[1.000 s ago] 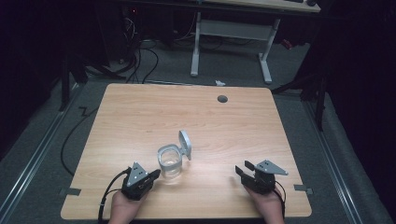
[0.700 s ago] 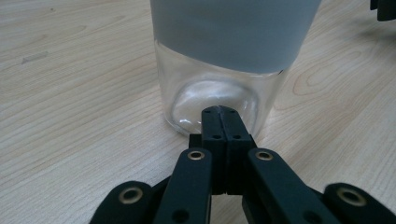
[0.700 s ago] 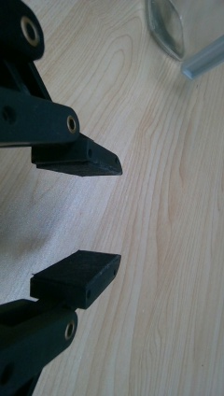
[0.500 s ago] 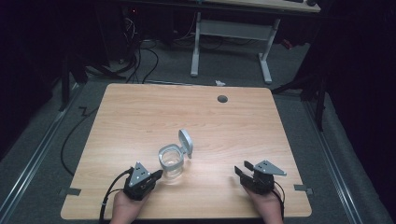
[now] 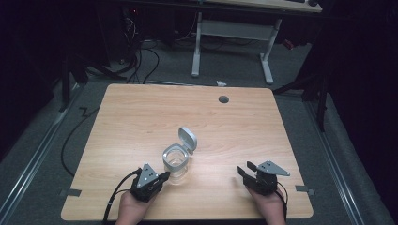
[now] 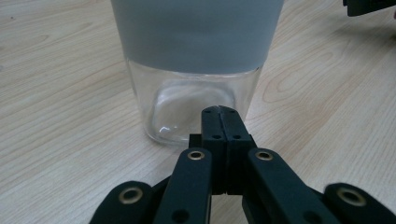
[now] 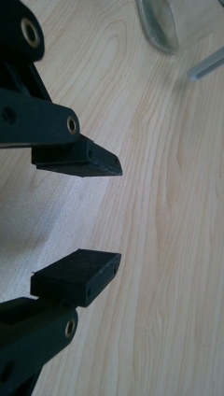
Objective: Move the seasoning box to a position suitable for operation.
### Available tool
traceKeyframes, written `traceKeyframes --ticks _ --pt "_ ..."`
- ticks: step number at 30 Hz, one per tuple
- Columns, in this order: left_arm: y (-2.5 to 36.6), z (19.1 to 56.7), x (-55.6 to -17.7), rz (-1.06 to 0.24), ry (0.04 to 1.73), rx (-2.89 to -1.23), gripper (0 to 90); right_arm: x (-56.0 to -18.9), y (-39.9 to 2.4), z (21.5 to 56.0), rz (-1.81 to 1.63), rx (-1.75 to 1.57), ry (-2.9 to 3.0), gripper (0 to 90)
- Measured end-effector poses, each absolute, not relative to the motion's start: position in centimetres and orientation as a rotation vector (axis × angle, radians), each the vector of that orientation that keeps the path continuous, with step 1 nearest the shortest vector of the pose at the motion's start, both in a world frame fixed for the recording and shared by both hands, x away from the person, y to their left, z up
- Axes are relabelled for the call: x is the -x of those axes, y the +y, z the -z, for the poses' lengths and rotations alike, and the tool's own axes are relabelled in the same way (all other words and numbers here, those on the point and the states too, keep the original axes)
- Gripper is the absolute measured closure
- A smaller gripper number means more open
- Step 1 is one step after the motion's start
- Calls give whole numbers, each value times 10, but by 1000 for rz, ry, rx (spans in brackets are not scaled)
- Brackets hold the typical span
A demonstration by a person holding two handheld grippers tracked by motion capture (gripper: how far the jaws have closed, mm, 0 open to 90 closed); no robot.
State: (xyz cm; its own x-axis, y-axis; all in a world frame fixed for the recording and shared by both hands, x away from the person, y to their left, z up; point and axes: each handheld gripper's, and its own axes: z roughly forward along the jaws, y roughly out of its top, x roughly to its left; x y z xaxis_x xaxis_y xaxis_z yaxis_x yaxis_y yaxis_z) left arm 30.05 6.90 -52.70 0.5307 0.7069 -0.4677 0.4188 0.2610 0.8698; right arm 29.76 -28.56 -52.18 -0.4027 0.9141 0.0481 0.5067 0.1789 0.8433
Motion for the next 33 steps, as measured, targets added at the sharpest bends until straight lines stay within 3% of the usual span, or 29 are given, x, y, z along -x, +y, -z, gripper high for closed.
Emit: traceKeyframes --ticks 20,33 --pt "33 527 -307 -226 1036 -1413 900 -296 -289 523 -1127 -1336 1960 468" --pt "76 526 -305 -302 1101 -1367 900 -297 -289 524 -1144 -1357 1938 465"
